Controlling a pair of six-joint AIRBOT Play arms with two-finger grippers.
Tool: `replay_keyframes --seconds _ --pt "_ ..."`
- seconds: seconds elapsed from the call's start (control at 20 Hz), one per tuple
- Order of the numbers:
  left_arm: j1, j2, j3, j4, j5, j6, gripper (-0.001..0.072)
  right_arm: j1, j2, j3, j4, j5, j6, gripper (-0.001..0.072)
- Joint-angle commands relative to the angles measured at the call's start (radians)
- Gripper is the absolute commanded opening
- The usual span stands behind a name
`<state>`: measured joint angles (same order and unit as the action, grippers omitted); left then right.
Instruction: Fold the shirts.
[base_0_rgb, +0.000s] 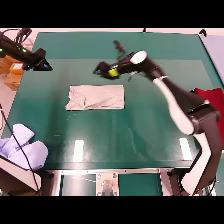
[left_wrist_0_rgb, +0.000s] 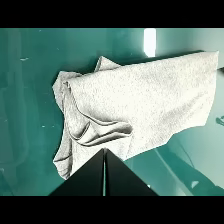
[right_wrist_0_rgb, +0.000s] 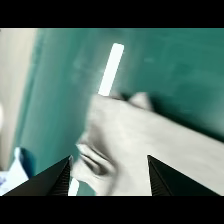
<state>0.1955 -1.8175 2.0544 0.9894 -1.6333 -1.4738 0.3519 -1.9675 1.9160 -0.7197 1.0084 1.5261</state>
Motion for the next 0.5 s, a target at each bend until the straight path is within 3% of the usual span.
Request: replay_keyframes --seconds 0.0,0.2,0.45 --pt "0.002 0.0 0.0 -0.001 -0.002 0.0 0.0022 -0.183 0.047 -0.007 -0.175 0.281 0.063 0.0531" --pt "0.0 0.0 0.0 -0.001 0.002 -0.012 0.0022 -0.243 0.047 -0.165 -0.182 0.298 0.059 0.0531" --pt "0.0 0.0 0.0 -0.002 0.002 -0.018 0.0022 -0.175 0.043 -0.382 -0.043 0.141 -0.033 0.0531"
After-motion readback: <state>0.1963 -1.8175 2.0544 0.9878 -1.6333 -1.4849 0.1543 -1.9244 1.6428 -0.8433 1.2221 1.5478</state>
